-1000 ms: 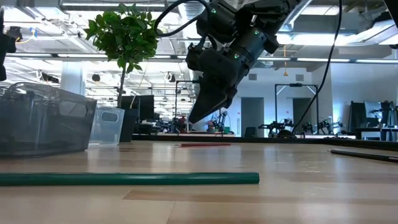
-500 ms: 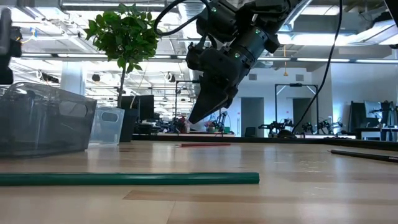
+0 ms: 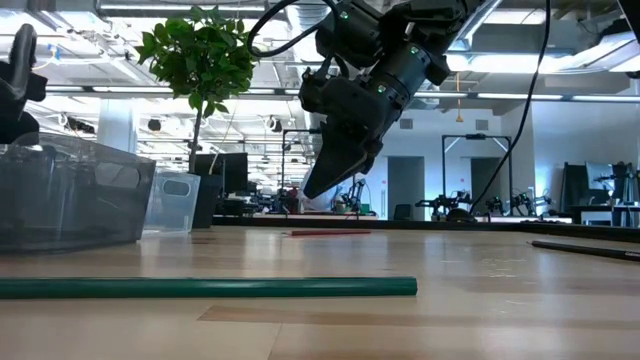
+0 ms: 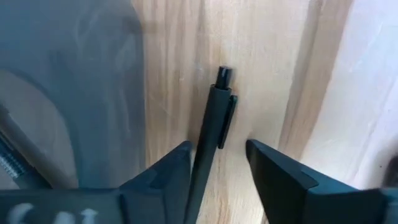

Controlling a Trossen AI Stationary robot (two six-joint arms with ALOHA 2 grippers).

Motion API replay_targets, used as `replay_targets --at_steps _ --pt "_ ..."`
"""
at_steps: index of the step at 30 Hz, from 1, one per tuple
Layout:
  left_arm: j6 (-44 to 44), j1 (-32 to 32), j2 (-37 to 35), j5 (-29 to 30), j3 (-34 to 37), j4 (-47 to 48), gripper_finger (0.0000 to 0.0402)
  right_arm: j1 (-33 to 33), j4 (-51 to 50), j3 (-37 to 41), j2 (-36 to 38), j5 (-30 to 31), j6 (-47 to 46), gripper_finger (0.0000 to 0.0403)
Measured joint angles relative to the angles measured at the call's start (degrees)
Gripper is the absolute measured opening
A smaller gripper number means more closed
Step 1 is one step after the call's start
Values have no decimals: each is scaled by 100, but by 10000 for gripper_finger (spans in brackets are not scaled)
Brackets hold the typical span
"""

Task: Sort pens & pencils
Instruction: Put the top black pen into the black bin

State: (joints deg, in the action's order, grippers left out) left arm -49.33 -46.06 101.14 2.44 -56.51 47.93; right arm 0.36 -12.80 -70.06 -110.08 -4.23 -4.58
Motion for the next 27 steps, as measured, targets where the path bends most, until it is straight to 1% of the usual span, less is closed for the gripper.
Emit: replay_targets --at_steps 8,12,15,20,25,27 --pt "19 -4 7 1 -2 -39 46 0 0 0 0 0 2 72" --pt "17 -4 2 33 -4 -3 15 2 2 0 0 0 2 72" --pt "-75 -4 2 35 -4 2 12 2 1 0 0 0 2 72" --pt "-239 4 -59 -72 -37 34 21 2 0 0 0 0 2 72" --pt "-121 4 -113 -74 -468 394 9 2 -2 0 0 0 2 72" --pt "-109 4 -114 -64 -714 785 7 2 0 0 0 0 2 72"
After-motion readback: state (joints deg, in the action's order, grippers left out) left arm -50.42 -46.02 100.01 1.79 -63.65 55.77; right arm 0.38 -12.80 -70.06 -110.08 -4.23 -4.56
